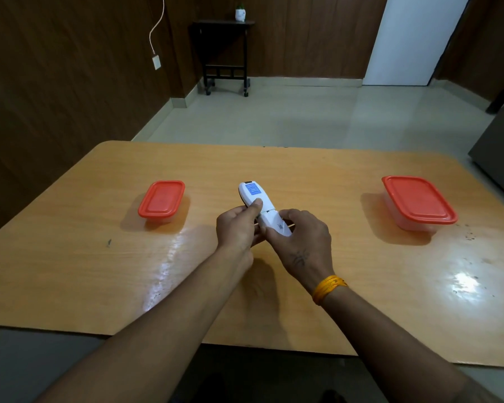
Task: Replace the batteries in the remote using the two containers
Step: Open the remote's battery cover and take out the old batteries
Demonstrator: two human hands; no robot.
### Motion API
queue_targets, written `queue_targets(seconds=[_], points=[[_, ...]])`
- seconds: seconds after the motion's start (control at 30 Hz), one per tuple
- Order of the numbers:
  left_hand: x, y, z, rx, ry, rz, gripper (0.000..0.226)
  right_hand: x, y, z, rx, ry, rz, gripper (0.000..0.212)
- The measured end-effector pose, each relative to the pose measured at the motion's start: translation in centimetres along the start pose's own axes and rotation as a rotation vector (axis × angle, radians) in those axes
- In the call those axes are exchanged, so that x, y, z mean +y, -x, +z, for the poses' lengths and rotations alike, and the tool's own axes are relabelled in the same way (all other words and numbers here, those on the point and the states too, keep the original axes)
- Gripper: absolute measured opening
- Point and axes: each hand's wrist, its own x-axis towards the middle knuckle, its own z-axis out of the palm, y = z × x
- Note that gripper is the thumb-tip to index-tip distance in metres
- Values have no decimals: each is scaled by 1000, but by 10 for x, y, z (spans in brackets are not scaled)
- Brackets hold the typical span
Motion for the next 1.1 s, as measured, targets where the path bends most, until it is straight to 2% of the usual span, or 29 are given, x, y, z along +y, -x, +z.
queue_targets(seconds=[0.1,0.17,0.27,0.33,0.4,0.53,0.7,0.97,1.1], points=[[-2,-5,0,40,-36,20,9,0,0,-2,44,46,-73,37],[-3,-6,-1,60,-33,4,12,-1,-2,-3,52,28,-58,38],[-3,-9,-1,39,-7,-5,11,4,-12,-6,13,-219,233,26],[-4,-10,-2,39,-1,-7,10,16,-21,-7,10,-369,445,26],[-6,-11,-3,33,-1,-16,10,27,-26,-9,-5,-355,502,29],[-8,-14,-4,25,-12,-42,6,45,-25,-16,-35,-57,380,28],[-9,-17,-5,-2,-26,-67,5,65,-22,-13,-116,189,224,41],[-14,-19,-8,-52,-50,-55,5,68,-18,-14,-155,291,166,44],[-14,-21,-10,-74,-72,-47,17,59,-17,-17,-82,291,93,40]])
